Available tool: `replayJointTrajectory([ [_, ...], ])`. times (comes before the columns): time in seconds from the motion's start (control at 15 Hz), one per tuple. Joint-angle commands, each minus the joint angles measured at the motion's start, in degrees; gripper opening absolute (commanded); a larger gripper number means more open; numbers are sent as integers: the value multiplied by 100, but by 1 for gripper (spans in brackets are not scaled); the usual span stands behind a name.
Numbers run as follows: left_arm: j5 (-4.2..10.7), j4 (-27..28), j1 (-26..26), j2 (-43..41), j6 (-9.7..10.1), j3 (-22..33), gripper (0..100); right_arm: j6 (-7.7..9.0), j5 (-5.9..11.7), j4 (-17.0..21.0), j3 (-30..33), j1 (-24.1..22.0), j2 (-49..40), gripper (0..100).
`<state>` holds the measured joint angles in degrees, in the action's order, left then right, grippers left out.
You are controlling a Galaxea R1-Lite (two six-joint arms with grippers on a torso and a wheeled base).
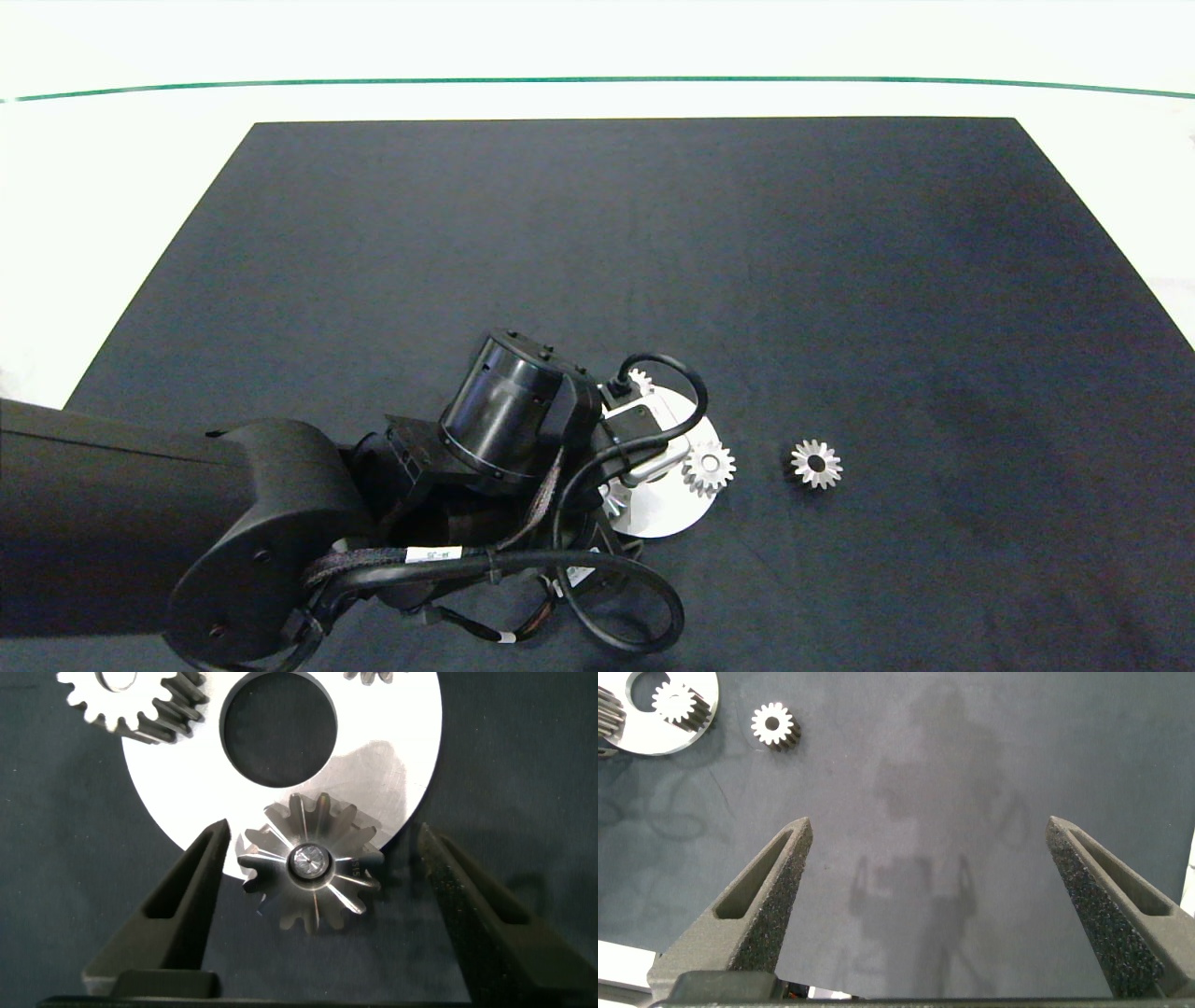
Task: Remove an incorrectly installed larger gear and replace it with the correct smaller gear
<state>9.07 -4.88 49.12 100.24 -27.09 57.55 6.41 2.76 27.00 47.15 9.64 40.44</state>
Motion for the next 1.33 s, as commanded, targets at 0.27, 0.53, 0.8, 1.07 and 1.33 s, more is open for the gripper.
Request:
replayJointTrajectory([
  [0.27,7,-5,1,-5,-16,2,68,9,-3,16,4,3,-1,100],
  [0.53,7,-5,-7,39,-16,2,60,0,6,16,4,3,-1,100],
  [0.8,7,4,-7,83,-16,-7,53,0,-3,16,4,3,-1,100],
  [1.07,7,48,-16,92,-25,10,44,9,6,16,-4,3,-1,100],
  [1.33,7,66,-16,92,-16,28,36,9,-3,16,-4,3,-9,100],
])
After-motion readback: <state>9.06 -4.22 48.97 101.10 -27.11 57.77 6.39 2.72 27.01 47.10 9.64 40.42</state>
